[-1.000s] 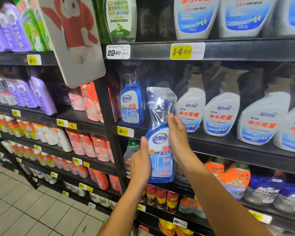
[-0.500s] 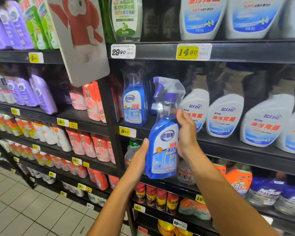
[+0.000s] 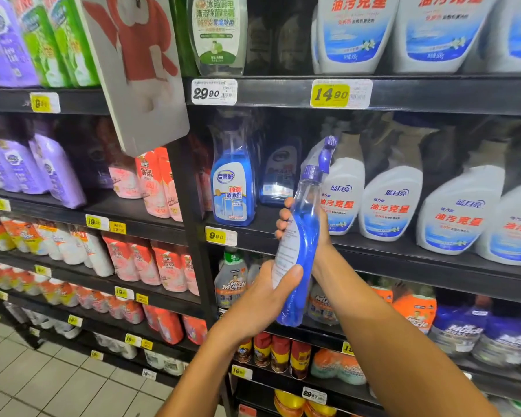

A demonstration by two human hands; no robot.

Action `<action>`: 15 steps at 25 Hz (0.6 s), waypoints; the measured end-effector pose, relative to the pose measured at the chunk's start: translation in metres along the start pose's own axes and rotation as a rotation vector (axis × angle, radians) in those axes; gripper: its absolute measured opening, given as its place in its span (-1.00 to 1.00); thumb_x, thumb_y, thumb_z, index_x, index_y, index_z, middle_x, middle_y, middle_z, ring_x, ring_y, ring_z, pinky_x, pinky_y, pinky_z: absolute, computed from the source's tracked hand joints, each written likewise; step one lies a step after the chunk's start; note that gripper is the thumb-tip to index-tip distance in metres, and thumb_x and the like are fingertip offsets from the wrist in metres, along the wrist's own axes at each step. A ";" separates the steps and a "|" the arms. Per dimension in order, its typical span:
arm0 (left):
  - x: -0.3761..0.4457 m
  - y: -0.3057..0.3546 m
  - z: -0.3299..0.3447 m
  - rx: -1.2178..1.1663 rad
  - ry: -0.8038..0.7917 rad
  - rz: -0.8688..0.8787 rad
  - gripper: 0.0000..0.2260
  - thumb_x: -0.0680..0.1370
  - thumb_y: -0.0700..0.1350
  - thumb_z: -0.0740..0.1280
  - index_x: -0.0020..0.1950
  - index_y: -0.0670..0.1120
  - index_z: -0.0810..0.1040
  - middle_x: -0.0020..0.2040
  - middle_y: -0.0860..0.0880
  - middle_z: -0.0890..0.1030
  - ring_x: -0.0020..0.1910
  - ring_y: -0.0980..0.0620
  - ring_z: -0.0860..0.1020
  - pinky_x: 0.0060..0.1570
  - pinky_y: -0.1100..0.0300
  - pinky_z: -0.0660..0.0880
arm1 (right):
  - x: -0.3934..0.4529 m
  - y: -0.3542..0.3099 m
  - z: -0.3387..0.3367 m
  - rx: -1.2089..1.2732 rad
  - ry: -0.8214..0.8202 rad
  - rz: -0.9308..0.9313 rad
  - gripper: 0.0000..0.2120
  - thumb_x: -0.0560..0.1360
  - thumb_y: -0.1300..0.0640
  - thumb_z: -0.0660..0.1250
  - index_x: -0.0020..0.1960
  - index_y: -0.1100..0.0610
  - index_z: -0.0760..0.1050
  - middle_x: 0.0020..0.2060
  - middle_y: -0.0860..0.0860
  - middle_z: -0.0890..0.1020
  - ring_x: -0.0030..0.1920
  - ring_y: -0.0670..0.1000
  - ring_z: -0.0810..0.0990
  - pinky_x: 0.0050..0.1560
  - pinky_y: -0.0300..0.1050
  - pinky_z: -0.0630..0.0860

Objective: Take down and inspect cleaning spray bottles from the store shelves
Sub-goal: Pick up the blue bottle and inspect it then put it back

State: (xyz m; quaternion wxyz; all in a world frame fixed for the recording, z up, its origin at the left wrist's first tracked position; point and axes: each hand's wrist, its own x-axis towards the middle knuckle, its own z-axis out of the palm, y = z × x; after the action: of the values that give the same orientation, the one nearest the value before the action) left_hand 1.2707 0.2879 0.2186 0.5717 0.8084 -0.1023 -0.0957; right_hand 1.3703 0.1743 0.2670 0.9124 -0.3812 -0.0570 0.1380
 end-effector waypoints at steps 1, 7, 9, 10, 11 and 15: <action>0.000 -0.001 -0.002 -0.002 -0.005 0.002 -0.34 0.33 0.49 0.09 0.31 0.15 0.27 0.22 0.25 0.44 0.19 0.37 0.42 0.19 0.21 0.40 | 0.001 0.002 0.001 -0.006 0.003 -0.003 -0.66 0.42 -0.15 0.12 -0.22 0.14 0.34 -0.57 0.01 0.45 -0.61 -0.03 0.42 -0.53 -0.30 0.36; 0.000 -0.012 -0.012 -0.023 -0.084 0.042 -0.32 0.36 0.47 0.11 0.37 0.14 0.24 0.26 0.25 0.42 0.24 0.37 0.39 0.25 0.23 0.37 | -0.001 0.006 0.005 -0.022 -0.012 -0.016 -0.61 0.24 -0.20 0.30 -0.31 0.14 0.41 -0.58 0.03 0.44 -0.62 -0.03 0.41 -0.52 -0.32 0.35; -0.001 -0.018 -0.016 -0.052 -0.135 0.087 -0.38 0.43 0.42 0.11 0.40 0.15 0.24 0.30 0.25 0.43 0.27 0.37 0.40 0.25 0.32 0.36 | -0.001 0.009 0.003 -0.059 0.028 -0.025 -0.59 0.44 -0.19 0.21 -0.35 0.13 0.44 -0.57 0.03 0.45 -0.61 -0.02 0.41 -0.52 -0.30 0.37; -0.003 -0.020 -0.018 -0.075 -0.156 0.106 -0.44 0.48 0.39 0.11 0.41 0.19 0.24 0.31 0.28 0.44 0.29 0.39 0.39 0.22 0.41 0.36 | -0.001 0.009 0.003 -0.092 0.060 -0.030 -0.54 0.53 -0.20 0.16 -0.35 0.12 0.46 -0.55 0.03 0.46 -0.59 -0.02 0.41 -0.51 -0.30 0.38; -0.003 -0.023 -0.019 -0.103 -0.167 0.114 -0.50 0.51 0.36 0.10 0.42 0.24 0.24 0.30 0.36 0.44 0.30 0.42 0.38 0.18 0.49 0.35 | -0.002 0.010 0.003 -0.127 0.103 -0.040 -0.49 0.57 -0.23 0.14 -0.36 0.12 0.47 -0.54 0.03 0.47 -0.58 -0.02 0.42 -0.51 -0.28 0.40; -0.003 -0.024 -0.021 -0.271 -0.101 0.056 -0.69 0.57 0.32 0.14 0.26 0.26 0.37 0.06 0.53 0.54 0.11 0.52 0.48 -0.06 0.61 0.39 | 0.001 0.014 0.010 -0.300 0.386 -0.192 -0.48 0.55 -0.29 0.23 -0.23 0.16 0.58 -0.31 0.15 0.61 -0.32 0.11 0.58 -0.17 -0.03 0.55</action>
State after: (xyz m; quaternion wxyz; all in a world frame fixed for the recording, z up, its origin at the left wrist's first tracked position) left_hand 1.2751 0.3159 0.2029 0.6721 0.7148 -0.1399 -0.1334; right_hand 1.3662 0.1909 0.2641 0.8485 -0.5244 0.0624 -0.0345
